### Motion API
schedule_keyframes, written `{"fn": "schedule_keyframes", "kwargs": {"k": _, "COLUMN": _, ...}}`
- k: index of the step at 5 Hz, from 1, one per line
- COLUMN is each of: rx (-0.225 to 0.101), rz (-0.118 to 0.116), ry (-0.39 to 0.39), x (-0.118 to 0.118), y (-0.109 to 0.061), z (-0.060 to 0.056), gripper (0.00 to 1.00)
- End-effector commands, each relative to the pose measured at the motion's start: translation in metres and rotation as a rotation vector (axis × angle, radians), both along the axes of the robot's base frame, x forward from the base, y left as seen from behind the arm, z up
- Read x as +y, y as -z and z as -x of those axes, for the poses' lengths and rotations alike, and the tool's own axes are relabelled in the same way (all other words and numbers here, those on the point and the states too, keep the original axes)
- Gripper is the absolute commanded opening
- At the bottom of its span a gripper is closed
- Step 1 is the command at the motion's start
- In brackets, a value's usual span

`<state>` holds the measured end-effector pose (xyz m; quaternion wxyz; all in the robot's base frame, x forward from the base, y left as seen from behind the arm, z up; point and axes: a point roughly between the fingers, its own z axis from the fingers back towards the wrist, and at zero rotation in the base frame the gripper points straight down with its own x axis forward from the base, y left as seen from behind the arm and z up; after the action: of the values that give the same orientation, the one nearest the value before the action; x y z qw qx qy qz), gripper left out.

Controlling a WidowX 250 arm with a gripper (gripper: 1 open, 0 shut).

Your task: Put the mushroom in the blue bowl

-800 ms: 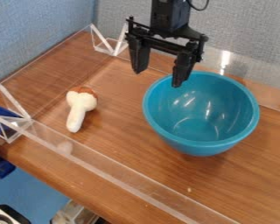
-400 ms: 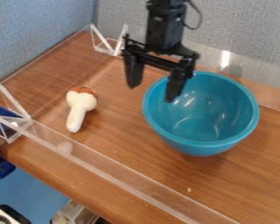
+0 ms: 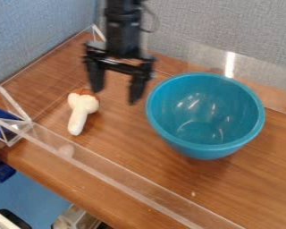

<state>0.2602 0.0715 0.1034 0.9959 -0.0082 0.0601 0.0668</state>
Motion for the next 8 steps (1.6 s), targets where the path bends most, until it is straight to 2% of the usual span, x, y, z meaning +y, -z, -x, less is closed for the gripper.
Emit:
{"fn": "schedule_keyframes", "kwargs": {"k": 1, "rx": -0.068, "rz": -0.027, "ry": -0.021, "x": 0.028, "y": -0.008, "z": 0.006, "gripper": 1.00}}
{"fn": "schedule_keyframes", "kwargs": {"k": 2, "rx": -0.057, "rz": -0.043, "ry": -0.038, "x": 0.047, "y": 0.007, "z": 0.008, "gripper": 1.00}}
{"fn": "schedule_keyframes", "kwargs": {"k": 3, "rx": -0.036, "rz": -0.056, "ry": -0.042, "x": 0.051, "y": 0.024, "z": 0.005, "gripper": 1.00}}
{"fn": "schedule_keyframes", "kwargs": {"k": 6, "rx": -0.009, "rz": -0.057, "ry": -0.039, "x": 0.050, "y": 0.058, "z": -0.006, "gripper": 1.00}}
{"fn": "schedule_keyframes", "kwargs": {"k": 7, "rx": -0.016, "rz": -0.054, "ry": -0.032, "x": 0.049, "y": 0.059, "z": -0.009, "gripper": 0.00}}
{"fn": "schedule_keyframes", "kwargs": {"k": 8, "rx": -0.033, "rz": -0.052, "ry": -0.028, "x": 0.047, "y": 0.049, "z": -0.009, "gripper": 1.00}}
